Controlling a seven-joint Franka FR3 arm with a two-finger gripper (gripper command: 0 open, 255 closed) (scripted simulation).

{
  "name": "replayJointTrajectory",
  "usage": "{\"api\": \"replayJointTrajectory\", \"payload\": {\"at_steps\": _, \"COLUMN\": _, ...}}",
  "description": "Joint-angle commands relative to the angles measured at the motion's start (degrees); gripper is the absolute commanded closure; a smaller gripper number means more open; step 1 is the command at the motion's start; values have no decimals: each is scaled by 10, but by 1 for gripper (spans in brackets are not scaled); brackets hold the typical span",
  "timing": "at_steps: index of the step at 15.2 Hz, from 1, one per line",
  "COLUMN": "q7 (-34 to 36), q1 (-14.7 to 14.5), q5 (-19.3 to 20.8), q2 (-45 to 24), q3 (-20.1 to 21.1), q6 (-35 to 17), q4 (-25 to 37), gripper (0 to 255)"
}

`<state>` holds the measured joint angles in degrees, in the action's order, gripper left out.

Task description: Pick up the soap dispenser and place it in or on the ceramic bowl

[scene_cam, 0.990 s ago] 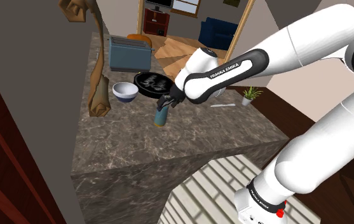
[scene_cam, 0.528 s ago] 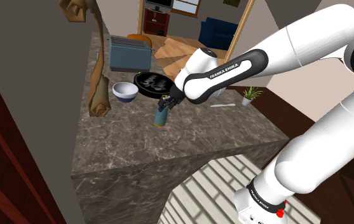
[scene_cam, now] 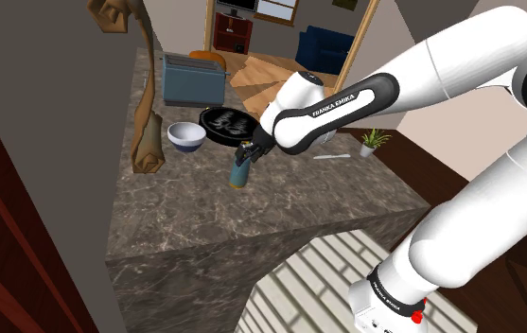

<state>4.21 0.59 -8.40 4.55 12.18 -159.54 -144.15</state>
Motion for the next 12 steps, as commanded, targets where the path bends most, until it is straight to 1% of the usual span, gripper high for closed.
{"api": "replayJointTrajectory", "payload": {"at_steps": 1, "q7": 0, "q1": 0, "q5": 0, "q2": 0, "q3": 0, "q6": 0, "q4": 0, "gripper": 255}}
{"api": "replayJointTrajectory", "payload": {"at_steps": 12, "q7": 2, "q1": 0, "q5": -3, "q2": 63, "q3": -4, "q6": 94, "q4": 32, "gripper": 255}}
